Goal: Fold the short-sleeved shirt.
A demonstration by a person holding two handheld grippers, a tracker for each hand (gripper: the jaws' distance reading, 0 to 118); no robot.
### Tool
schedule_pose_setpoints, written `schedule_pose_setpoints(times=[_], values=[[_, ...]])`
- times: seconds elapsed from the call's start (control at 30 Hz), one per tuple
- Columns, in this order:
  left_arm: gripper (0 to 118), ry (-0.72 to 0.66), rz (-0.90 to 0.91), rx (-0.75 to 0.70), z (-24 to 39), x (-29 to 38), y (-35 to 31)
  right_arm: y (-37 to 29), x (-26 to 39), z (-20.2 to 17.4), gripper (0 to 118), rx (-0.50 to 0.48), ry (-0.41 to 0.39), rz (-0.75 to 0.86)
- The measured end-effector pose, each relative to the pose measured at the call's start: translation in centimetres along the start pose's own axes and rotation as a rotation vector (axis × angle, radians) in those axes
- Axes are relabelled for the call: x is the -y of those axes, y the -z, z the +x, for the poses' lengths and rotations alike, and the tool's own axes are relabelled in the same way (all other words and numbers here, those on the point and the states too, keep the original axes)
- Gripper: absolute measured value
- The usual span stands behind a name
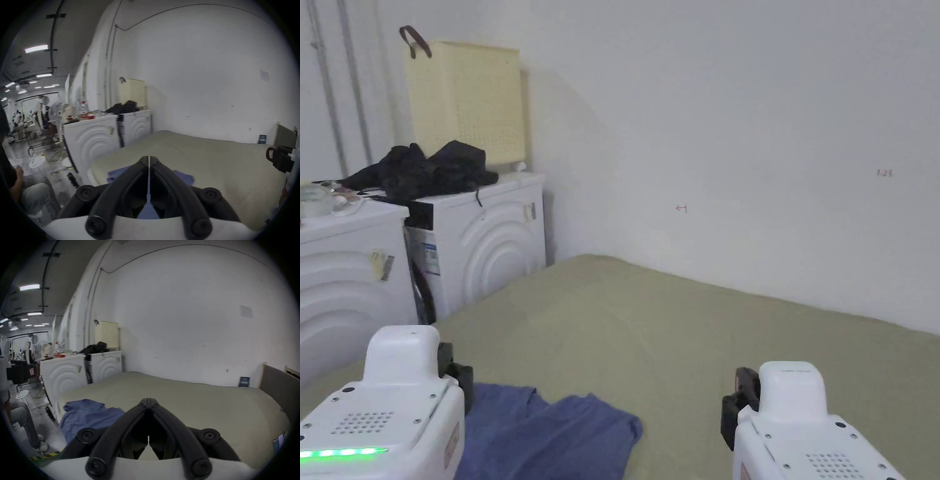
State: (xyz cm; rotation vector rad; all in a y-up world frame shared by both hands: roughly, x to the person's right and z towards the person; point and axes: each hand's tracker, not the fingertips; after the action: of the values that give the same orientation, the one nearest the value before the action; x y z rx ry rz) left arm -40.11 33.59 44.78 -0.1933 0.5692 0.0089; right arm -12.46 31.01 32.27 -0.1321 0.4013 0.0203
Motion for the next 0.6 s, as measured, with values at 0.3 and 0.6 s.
schedule_pose_setpoints(times=[0.3,0.6], values=[[3,0.001,-0.093,-0.042,-4.1,2.2,3.1,2.0,1.7,-2.5,0,-0.063,0.004,-0.050],[3,0.027,-0.332,0.137,-0.5,6.7,14.0,5.1,6.0,-1.3,0,-0.035,0.008,-0.159]])
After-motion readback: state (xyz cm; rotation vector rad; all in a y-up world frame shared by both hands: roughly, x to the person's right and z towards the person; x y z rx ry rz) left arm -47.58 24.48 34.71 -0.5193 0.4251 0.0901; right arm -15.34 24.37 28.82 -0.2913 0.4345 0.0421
